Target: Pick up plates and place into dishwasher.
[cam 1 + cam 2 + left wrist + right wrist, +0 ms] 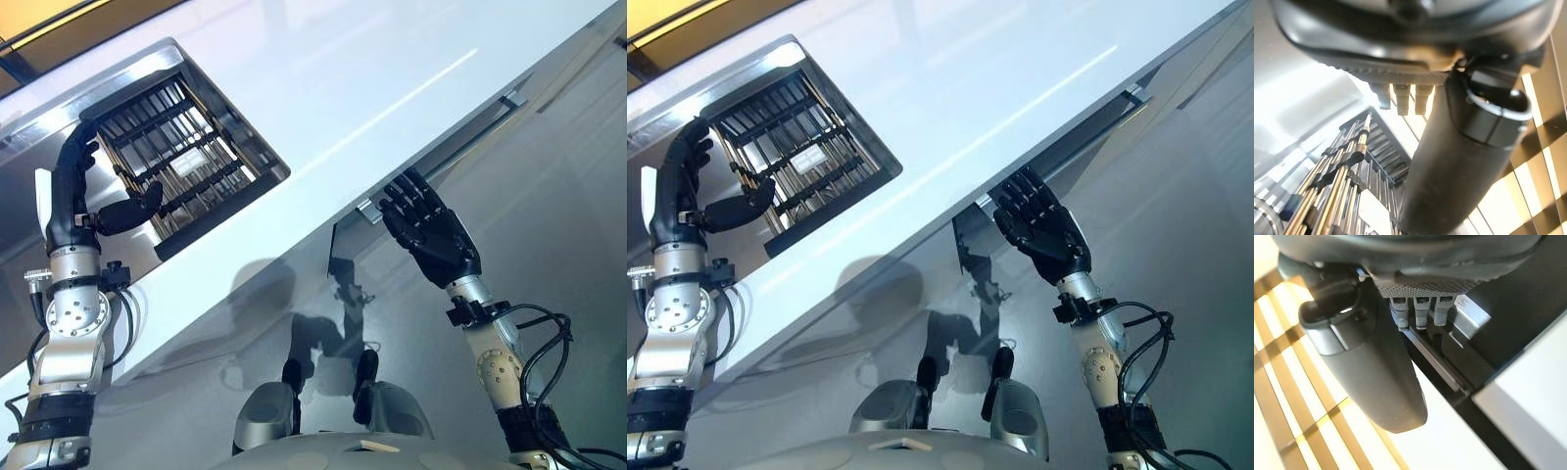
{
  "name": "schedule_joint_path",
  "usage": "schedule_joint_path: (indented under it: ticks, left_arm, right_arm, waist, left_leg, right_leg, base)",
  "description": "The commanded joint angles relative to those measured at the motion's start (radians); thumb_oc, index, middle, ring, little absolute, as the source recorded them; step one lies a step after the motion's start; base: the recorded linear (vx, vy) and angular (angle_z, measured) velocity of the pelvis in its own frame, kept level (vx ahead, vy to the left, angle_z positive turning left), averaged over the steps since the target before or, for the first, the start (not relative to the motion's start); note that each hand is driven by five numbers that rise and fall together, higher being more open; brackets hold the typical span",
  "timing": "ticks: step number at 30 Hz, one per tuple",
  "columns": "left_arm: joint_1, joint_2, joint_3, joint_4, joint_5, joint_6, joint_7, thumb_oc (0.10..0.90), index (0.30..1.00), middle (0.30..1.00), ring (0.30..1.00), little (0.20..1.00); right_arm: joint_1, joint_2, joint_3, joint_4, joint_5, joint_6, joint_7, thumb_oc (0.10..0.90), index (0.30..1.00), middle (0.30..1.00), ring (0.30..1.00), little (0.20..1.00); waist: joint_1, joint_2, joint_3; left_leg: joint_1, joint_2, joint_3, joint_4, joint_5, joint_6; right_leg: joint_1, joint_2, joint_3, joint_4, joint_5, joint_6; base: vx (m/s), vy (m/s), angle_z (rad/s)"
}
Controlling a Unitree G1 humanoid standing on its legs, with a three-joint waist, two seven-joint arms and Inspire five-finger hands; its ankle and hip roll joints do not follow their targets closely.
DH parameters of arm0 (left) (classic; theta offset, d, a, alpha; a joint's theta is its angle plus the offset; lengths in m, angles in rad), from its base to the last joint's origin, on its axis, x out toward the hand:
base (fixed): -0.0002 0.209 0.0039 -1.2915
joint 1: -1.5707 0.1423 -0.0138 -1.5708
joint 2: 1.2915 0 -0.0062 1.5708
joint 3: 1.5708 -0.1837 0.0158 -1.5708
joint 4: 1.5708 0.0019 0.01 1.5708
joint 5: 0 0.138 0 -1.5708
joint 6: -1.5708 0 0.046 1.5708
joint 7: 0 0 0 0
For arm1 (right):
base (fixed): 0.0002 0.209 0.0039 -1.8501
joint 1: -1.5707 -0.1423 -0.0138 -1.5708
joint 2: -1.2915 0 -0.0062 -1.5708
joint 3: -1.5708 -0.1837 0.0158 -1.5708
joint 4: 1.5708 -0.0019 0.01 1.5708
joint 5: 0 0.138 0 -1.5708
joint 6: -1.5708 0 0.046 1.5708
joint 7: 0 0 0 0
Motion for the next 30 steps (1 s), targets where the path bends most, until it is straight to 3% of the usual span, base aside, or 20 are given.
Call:
schedule_joint_path:
  ticks: [1,5,10,18,22,30]
  left_arm:
    - [0.023,-0.029,0.031,-0.027,0.011,-0.123,0.019,0.8,0.9,0.9,0.9,0.9]
    - [0.013,-0.046,0.028,-0.007,-0.037,-0.148,0.01,0.8,0.9,0.9,0.9,0.9]
    - [-0.007,-0.082,-0.006,-0.011,-0.136,-0.141,-0.014,0.8,0.9,0.9,0.9,0.9]
    - [-0.06,-0.11,-0.049,-0.01,-0.194,-0.109,-0.016,0.8,0.9,0.9,0.9,0.9]
    - [-0.094,-0.108,-0.068,-0.006,-0.214,-0.094,-0.009,0.8,0.9,0.9,0.9,0.9]
    - [-0.129,-0.103,-0.092,-0.007,-0.251,-0.065,-0.009,0.8,0.9,0.9,0.9,0.9]
  right_arm:
    - [-0.061,0.005,-0.143,-0.099,-0.039,-0.227,-0.076,0.8,0.9,0.9,0.9,0.9]
    - [-0.038,-0.018,-0.188,0.028,-0.162,-0.192,-0.315,0.8,0.9,0.9,0.9,0.9]
    - [-0.01,-0.029,-0.177,0.273,-0.322,-0.044,-0.46,0.8,0.9,0.9,0.9,0.9]
    - [0.007,0.011,-0.056,0.529,-0.421,0.099,-0.501,0.8,0.9,0.9,0.9,0.9]
    - [0.013,0.028,-0.013,0.661,-0.479,0.131,-0.494,0.8,0.9,0.9,0.9,0.9]
    - [0.013,0.045,0.039,0.901,-0.575,0.163,-0.381,0.8,0.9,0.9,0.9,0.9]
  waist:
    - [-0.028,-0.03,-0.121]
    - [-0.048,-0.026,-0.149]
    - [-0.065,-0.024,-0.161]
    - [-0.071,-0.017,-0.173]
    - [-0.075,-0.013,-0.179]
    - [-0.067,-0.005,-0.19]
  left_leg:
    - [-0.048,-0.078,0.057,-0.128,0.08,0.051]
    - [-0.02,-0.079,0.07,-0.148,0.075,0.048]
    - [0.009,-0.082,0.087,-0.155,0.065,0.045]
    - [0.033,-0.082,0.091,-0.163,0.058,0.048]
    - [0.045,-0.082,0.092,-0.169,0.053,0.051]
    - [0.052,-0.084,0.087,-0.166,0.045,0.058]
  right_leg:
    - [0.003,0.066,0.027,0.064,-0.114,0.024]
    - [0.026,0.072,0.042,0.036,-0.109,0.026]
    - [0.055,0.079,0.059,-0.009,-0.087,0.03]
    - [0.073,0.08,0.07,-0.01,-0.09,0.03]
    - [0.077,0.08,0.072,-0.006,-0.094,0.032]
    - [0.081,0.08,0.081,0.002,-0.099,0.037]
  base:
    - [-0.03,0.017,-0.09]
    - [-0.04,0.042,-0.06]
    - [-0.03,0.04,-0.09]
    - [-0.01,0.013,-0.04]
    - [-0.02,0.004,-0.07]
    - [0.0,0.0,0.0]
